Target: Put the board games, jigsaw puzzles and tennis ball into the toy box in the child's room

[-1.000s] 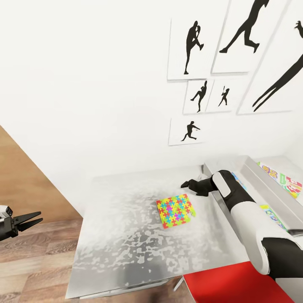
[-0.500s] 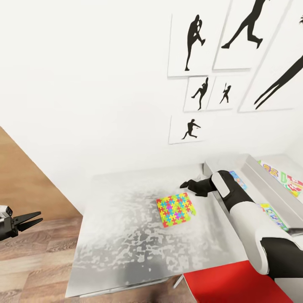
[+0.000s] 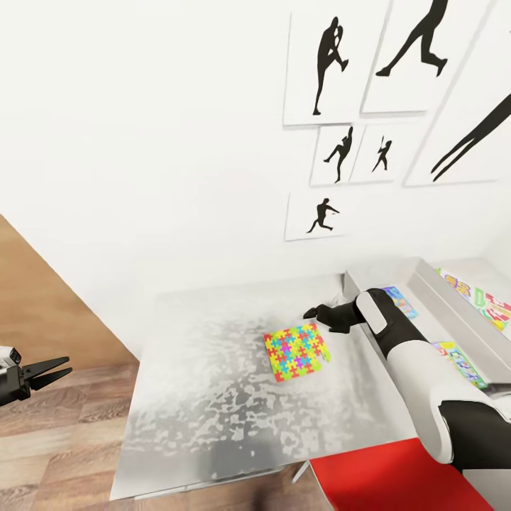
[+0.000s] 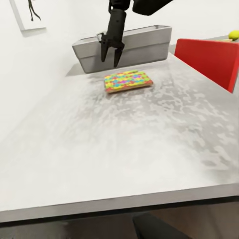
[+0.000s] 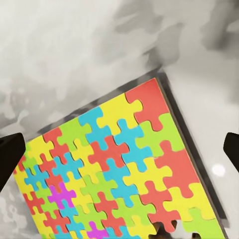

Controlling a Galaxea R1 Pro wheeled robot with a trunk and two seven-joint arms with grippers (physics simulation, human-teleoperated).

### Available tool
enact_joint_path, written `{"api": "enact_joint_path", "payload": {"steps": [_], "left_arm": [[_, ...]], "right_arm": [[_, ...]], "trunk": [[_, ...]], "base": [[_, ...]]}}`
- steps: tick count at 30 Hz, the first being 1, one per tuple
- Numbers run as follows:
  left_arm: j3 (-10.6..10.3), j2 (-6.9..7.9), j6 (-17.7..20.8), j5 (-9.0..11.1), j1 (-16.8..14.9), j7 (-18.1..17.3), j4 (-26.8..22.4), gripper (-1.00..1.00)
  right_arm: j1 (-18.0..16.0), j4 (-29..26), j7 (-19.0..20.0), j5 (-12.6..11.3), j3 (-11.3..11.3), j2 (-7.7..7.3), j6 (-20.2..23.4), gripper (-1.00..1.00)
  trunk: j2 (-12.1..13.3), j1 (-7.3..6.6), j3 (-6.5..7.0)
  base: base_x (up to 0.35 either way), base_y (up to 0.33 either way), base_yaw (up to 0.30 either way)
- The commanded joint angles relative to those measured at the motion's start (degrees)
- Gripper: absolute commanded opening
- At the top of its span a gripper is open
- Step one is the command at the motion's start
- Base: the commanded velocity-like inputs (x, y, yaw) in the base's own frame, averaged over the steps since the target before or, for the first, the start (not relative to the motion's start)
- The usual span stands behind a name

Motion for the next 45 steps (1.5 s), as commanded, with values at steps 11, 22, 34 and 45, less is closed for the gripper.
{"api": "enact_joint_path", "payload": {"steps": [11, 22, 34, 45], "left_arm": [[0.01, 0.0, 0.61, -0.05, -0.04, -0.24, 0.0, 1.0], [0.02, 0.03, 0.61, -0.05, -0.04, -0.24, 0.0, 1.0], [0.03, 0.01, 0.61, -0.05, -0.04, -0.24, 0.0, 1.0], [0.03, 0.03, 0.61, -0.05, -0.04, -0.24, 0.0, 1.0]], "right_arm": [[-0.03, 0.0, 0.04, 0.0, 0.01, 0.07, 0.22, 1.0], [0.26, 0.02, 0.04, -0.08, 0.86, 0.1, 0.31, 1.0], [0.32, 0.93, 0.04, -0.08, 1.14, 0.1, 0.31, 1.0], [0.32, 1.21, 0.04, -0.08, 1.2, 0.06, 0.31, 1.0]], "trunk": [[-0.11, 0.03, -0.49], [-0.11, 0.03, -0.57], [-0.11, 0.03, -1.02], [-0.11, 0.03, -1.51]], "base": [[0.0, 0.0, 0.0], [0.0, 0.0, 0.0], [0.0, 0.0, 0.0], [0.0, 0.0, 0.0]]}}
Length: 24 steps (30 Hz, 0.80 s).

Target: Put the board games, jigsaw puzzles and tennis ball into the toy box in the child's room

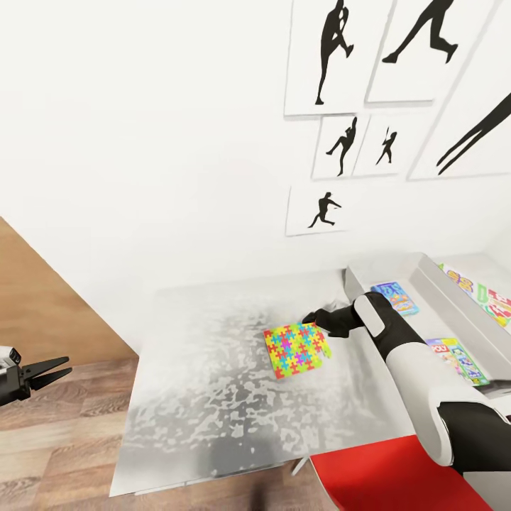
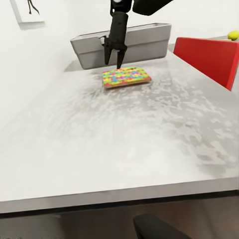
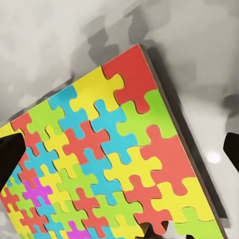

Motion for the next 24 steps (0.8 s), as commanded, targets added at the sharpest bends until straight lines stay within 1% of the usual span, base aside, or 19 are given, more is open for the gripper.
{"api": "enact_joint_path", "payload": {"steps": [1, 16, 24], "left_arm": [[0.02, 0.0, 0.61, -0.06, -0.04, -0.24, 0.0, 1.0], [0.02, 0.0, 0.61, -0.06, -0.04, -0.24, 0.0, 1.0], [-0.01, -0.02, 0.61, -0.06, -0.04, -0.24, 0.0, 1.0]], "right_arm": [[-0.04, -0.03, 0.04, -0.02, 0.11, -0.04, 0.19, 1.0], [-0.04, 0.08, 0.04, -0.02, 0.18, 0.04, 0.19, 1.0], [-0.04, 0.08, 0.04, -0.02, 0.63, 0.05, 0.19, 1.0]], "trunk": [[-0.1, 0.03, -0.11], [-0.1, 0.03, -0.16], [-0.1, 0.03, -0.25]], "base": [[0.0, 0.0, 0.0], [0.0, 0.0, 0.0], [0.0, 0.0, 0.0]]}}
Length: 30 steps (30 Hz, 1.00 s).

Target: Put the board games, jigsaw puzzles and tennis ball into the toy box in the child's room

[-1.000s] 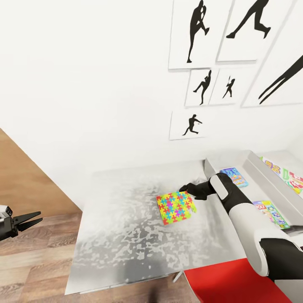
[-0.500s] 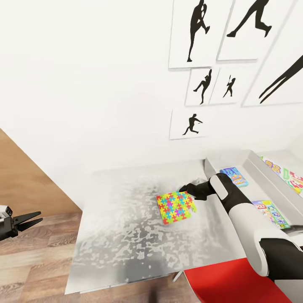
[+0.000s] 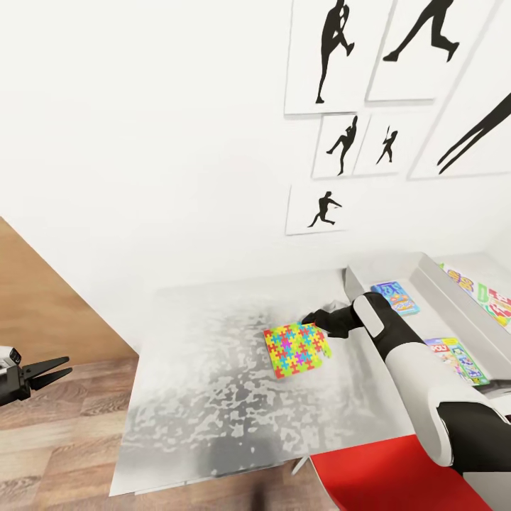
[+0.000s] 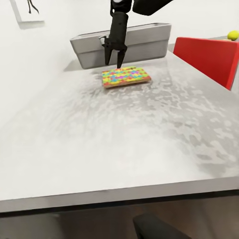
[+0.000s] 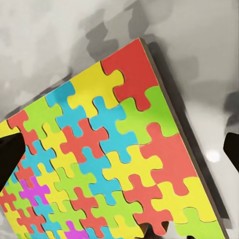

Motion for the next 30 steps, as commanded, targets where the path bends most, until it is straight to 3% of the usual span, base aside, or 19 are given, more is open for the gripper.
{"api": "enact_joint_path", "payload": {"steps": [1, 30], "left_arm": [[0.02, 0.01, 0.61, -0.06, -0.04, -0.24, 0.0, 1.0], [-0.03, 0.01, 0.62, -0.06, -0.04, -0.24, 0.0, 1.0]], "right_arm": [[-0.04, -0.04, 0.04, -0.03, 0.2, -0.04, 0.17, 1.0], [-0.04, -0.04, 0.11, 0.02, 0.4, 0.2, 0.1, 1.0]], "trunk": [[-0.1, 0.03, -0.13], [-0.1, 0.03, -0.57]], "base": [[0.0, 0.0, 0.0], [0.0, 0.029, 0.0]]}}
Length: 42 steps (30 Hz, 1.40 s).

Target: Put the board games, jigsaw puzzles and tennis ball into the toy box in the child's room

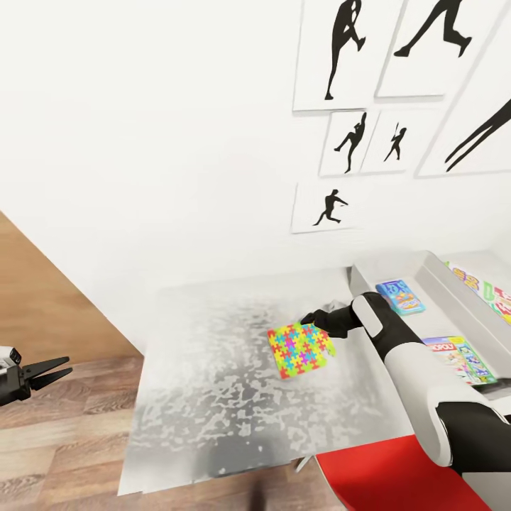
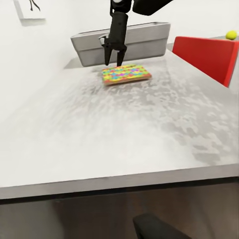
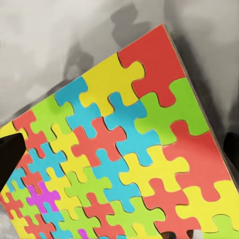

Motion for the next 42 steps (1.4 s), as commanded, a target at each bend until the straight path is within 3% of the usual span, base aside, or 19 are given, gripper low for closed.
{"api": "enact_joint_path", "payload": {"steps": [1, 15, 29, 42], "left_arm": [[0.01, 0.01, 0.6, -0.05, -0.04, -0.24, 0.01, 1.0], [0.03, 0.01, 0.6, -0.05, -0.04, -0.24, 0.01, 1.0], [0.04, 0.01, 0.75, -0.05, -0.04, -0.24, 0.01, 1.0], [0.01, 0.01, 0.77, -0.05, -0.04, -0.24, 0.01, 1.0]], "right_arm": [[-0.04, -0.04, 0.05, -0.03, 0.19, -0.04, 0.18, 1.0], [-0.04, -0.04, 0.06, -0.06, 0.2, 0.06, 0.18, 1.0], [-0.04, -0.04, 0.06, -0.08, 0.2, 0.06, 0.21, 1.0], [-0.04, -0.04, 0.06, -0.08, 0.2, 0.06, 0.2, 1.0]], "trunk": [[-0.1, 0.03, -0.09], [-0.1, 0.03, -0.09], [-0.1, 0.03, -0.09], [-0.1, 0.03, -0.09]], "base": [[0.0, 0.086, 0.0], [-0.057, 0.137, 0.0], [-0.087, 0.004, 0.0], [-0.003, 0.191, 0.0]]}}
